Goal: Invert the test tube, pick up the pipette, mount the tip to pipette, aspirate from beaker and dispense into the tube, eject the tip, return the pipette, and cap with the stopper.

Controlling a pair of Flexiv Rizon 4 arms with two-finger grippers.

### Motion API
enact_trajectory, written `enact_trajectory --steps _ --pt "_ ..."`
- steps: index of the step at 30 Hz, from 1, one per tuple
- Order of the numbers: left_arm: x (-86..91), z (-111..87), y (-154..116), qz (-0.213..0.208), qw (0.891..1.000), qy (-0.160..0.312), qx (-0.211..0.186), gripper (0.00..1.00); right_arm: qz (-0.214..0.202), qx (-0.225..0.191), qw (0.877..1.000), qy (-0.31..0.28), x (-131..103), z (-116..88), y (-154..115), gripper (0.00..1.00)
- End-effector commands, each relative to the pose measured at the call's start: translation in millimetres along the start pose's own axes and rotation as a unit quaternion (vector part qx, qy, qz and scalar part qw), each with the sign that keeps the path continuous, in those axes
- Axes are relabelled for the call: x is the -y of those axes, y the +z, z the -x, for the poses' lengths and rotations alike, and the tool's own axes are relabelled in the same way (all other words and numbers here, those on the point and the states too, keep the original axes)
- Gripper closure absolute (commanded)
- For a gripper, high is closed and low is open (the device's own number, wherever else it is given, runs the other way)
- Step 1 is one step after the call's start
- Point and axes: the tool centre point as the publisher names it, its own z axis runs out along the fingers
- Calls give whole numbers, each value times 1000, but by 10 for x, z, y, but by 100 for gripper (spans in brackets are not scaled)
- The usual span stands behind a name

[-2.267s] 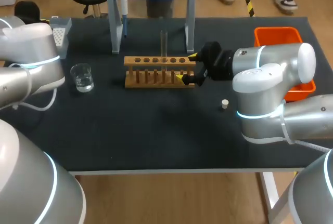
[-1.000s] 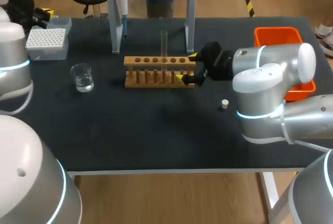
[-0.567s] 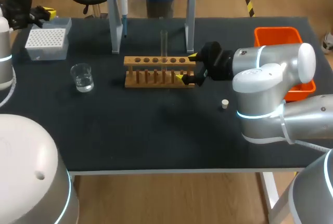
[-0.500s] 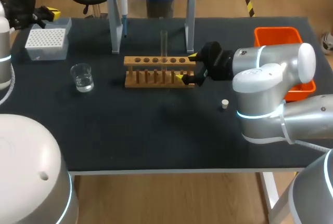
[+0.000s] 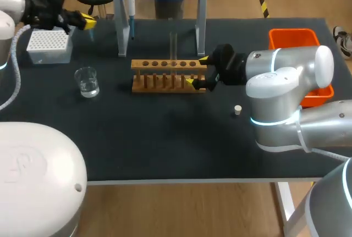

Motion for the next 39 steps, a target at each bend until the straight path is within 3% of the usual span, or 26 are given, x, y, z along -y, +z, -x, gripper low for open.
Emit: enact_trajectory --steps 1,9,20,31,39 --pt "170 -372 55 40 999 -2 -15 100 1 1 1000 0 6 -4 5 0" --pt "502 -919 366 22 998 23 -59 100 1 1 1000 0 6 -4 5 0" --pt "835 -1375 556 23 996 36 -78 100 1 1 1000 0 6 -4 5 0" --pt "1036 -1668 760 -12 994 48 -98 100 1 1 1000 0 6 -4 5 0" --pt "1082 -1719 828 -21 993 48 -104 100 1 1 1000 0 6 -4 5 0"
